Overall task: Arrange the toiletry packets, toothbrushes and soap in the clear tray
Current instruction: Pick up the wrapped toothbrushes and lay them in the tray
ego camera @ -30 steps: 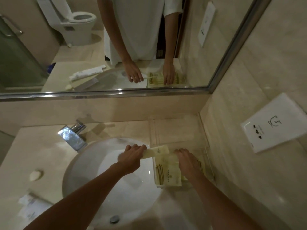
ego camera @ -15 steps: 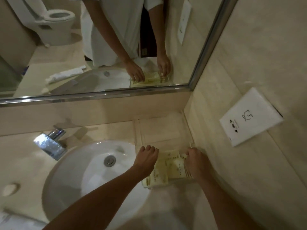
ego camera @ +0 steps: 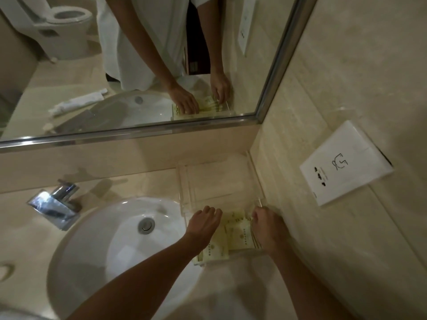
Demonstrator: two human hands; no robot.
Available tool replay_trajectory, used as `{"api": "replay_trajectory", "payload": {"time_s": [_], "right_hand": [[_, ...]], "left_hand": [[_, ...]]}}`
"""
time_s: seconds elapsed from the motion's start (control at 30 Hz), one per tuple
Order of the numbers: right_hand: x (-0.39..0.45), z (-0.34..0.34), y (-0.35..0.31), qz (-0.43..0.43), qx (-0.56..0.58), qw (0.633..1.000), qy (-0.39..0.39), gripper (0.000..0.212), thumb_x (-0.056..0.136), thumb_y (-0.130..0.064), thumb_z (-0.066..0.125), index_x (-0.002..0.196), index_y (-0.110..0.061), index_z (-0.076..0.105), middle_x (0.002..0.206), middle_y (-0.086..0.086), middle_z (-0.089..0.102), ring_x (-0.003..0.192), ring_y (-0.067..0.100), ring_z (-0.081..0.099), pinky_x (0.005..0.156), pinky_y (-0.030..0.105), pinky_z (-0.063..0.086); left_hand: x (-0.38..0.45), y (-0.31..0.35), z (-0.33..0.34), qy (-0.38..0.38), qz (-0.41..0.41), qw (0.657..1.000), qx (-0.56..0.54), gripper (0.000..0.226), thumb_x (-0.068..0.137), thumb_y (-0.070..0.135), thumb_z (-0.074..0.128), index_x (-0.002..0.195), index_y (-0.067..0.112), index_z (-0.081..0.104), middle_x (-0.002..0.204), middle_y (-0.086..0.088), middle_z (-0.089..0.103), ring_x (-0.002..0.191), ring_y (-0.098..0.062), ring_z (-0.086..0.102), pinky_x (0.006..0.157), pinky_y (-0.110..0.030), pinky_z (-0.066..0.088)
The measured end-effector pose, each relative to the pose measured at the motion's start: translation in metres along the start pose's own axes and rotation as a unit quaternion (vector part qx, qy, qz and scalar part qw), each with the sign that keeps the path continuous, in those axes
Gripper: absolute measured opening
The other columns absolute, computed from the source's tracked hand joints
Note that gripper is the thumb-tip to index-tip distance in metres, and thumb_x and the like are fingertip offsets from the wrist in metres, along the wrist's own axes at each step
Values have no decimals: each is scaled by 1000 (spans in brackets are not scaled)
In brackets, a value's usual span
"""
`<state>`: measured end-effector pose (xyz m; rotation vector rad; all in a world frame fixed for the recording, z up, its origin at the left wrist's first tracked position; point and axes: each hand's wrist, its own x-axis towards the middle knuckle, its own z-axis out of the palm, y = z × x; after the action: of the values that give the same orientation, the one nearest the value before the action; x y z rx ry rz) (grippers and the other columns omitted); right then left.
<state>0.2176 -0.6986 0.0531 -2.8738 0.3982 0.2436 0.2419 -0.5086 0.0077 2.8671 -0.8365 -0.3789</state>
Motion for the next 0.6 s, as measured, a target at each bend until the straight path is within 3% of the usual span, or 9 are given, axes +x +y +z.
{"api": "replay_trajectory", "payload": {"time_s": [0.17, 0.4, 0.6], "right_hand": [[2, 0, -1, -13, 1, 1000, 5, 15, 92, -17, 51, 89, -19, 66, 93, 1, 70, 84, 22, 67, 69, 29, 51], [2, 4, -3, -63, 27, 998, -12, 12, 92, -15, 48, 92, -18, 60, 102, 1, 65, 91, 23, 62, 70, 30, 43], [1, 4, -12, -92, 32, 995, -5, 19, 89, -12, 50, 101, -20, 63, 107, -4, 63, 98, 20, 60, 69, 26, 38]], "left_hand": [[-3, -2, 11, 6, 21, 999, -35, 67, 76, -12, 62, 135, 4, 34, 124, -16, 54, 106, -28, 53, 86, -40, 52], [-5, -10, 8, 41, 39, 997, -47, 41, 86, -1, 51, 126, 5, 46, 124, -14, 58, 110, -27, 55, 97, -38, 47], [-18, -26, -2, 58, 42, 997, -17, 25, 90, 8, 46, 114, 8, 52, 111, -10, 61, 94, -24, 56, 84, -36, 48]]}}
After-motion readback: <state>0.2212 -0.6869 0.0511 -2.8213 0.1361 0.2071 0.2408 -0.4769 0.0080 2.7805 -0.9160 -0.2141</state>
